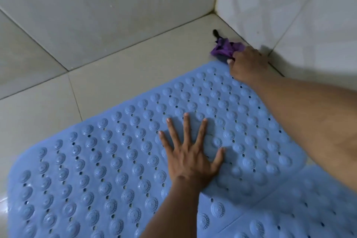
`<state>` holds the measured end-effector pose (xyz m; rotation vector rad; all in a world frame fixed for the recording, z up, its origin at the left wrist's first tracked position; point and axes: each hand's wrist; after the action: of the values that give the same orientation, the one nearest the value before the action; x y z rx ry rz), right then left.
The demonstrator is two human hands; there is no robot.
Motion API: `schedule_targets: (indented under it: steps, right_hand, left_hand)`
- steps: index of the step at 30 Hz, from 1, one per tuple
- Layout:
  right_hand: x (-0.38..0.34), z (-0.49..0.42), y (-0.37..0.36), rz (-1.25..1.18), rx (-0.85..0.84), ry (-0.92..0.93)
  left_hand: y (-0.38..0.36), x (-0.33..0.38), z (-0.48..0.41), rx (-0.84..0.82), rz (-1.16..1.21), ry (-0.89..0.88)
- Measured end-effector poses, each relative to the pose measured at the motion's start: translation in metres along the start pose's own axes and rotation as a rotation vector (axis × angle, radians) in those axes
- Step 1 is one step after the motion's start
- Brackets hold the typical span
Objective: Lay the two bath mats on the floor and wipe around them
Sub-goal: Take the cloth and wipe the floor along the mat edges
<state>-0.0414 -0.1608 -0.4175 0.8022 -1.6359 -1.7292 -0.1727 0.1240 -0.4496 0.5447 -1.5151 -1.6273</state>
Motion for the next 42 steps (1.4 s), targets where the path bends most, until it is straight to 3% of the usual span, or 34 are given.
schedule_targets:
  steps: [8,18,22,29,34,42]
  right_hand:
    - [0.066,0.054,-0.005,-0.141,-0.077,-0.147]
    - [0.142,0.168,-0.002,-0.133,-0.135,-0.234]
    - [0.175,0.213,0.0,-0.109,-0.142,-0.269]
    - [0.214,0.275,-0.005,-0.023,-0.128,-0.301]
    - [0.24,0.299,-0.002,0.05,-0.139,-0.294]
    - [0.305,0.389,-0.002,0.034,-0.142,-0.581]
  left_hand:
    - [0.003,0.002,0.0,-0.017,-0.024,0.011]
    - [-0.003,0.002,0.002,-0.03,-0.088,-0.023]
    - [-0.014,0.016,0.025,-0.058,-0.045,-0.135]
    - [-0.061,0.085,0.166,-0.084,0.019,-0.504]
    - [-0.069,0.091,0.179,-0.056,-0.019,-0.512]
    - [-0.068,0.09,0.177,-0.078,-0.04,-0.505]
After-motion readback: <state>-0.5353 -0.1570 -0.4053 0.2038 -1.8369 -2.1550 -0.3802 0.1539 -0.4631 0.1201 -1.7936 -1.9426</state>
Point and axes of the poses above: each hand's wrist, its own z-axis away from the middle knuckle, its own y-axis out of the back of the hand, x = y × z, and after that the axes turned 7 degrees about -y, right-handed
